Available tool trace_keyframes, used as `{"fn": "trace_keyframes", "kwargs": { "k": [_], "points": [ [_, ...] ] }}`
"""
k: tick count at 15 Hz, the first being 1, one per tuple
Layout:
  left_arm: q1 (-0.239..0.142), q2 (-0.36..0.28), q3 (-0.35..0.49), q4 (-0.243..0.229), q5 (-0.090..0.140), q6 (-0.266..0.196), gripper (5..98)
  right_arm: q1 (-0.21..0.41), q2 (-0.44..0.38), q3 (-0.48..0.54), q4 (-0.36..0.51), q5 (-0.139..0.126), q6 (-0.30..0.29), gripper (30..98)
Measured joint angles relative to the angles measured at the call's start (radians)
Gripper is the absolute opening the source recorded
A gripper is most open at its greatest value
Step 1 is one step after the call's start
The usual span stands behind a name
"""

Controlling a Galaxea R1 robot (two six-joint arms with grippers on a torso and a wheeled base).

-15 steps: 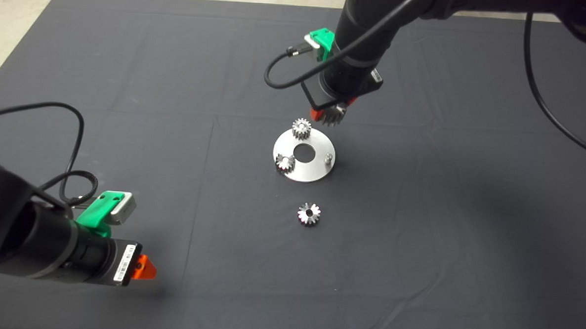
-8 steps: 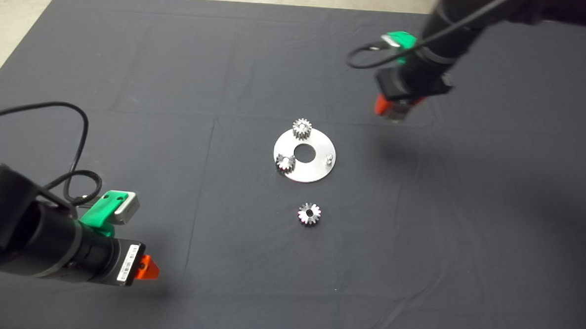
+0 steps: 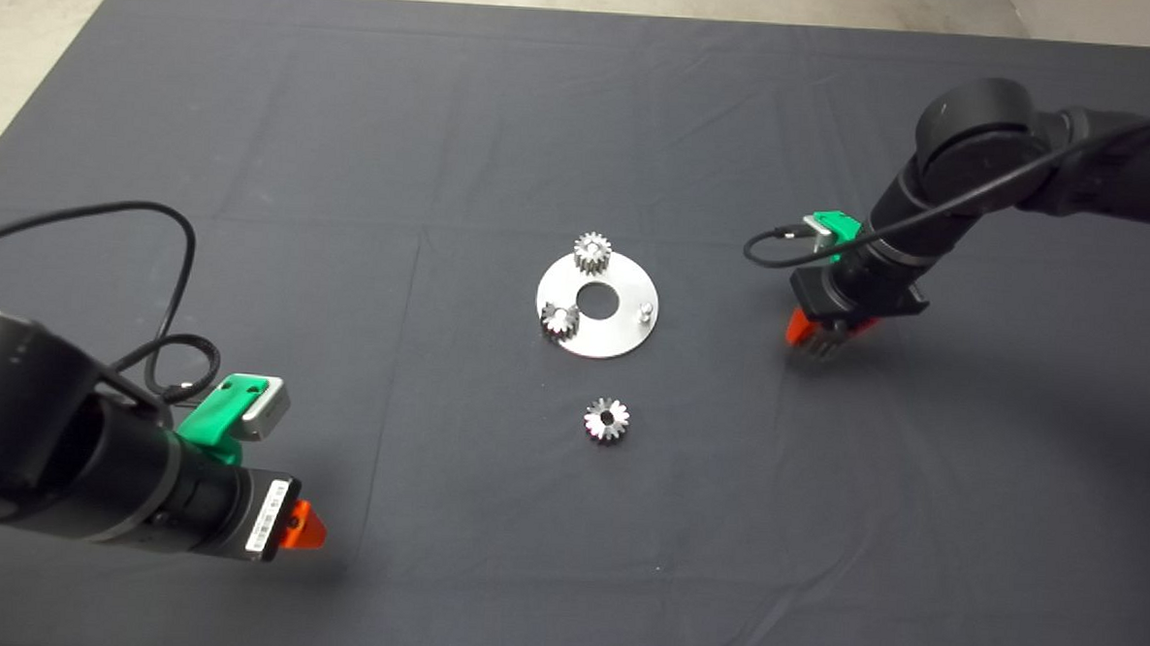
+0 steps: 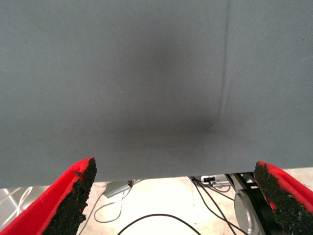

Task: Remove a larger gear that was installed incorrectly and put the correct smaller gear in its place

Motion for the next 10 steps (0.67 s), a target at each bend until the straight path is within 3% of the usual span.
{"fn": "trace_keyframes", "kwargs": {
  "k": [2, 6, 10],
  "points": [
    [0.000, 0.000, 0.000, 0.000, -0.001, 0.000, 83.9, -0.013, -0.005, 0.000, 0.000, -0.010, 0.000, 50.6],
    [0.000, 0.000, 0.000, 0.000, 0.000, 0.000, 83.9, -0.019, 0.016, 0.014, 0.000, 0.008, 0.000, 51.5],
    [0.000, 0.000, -0.002, 0.000, 0.000, 0.000, 83.9, -0.018, 0.015, 0.031, 0.001, 0.001, 0.001, 53.3]
  ]
}}
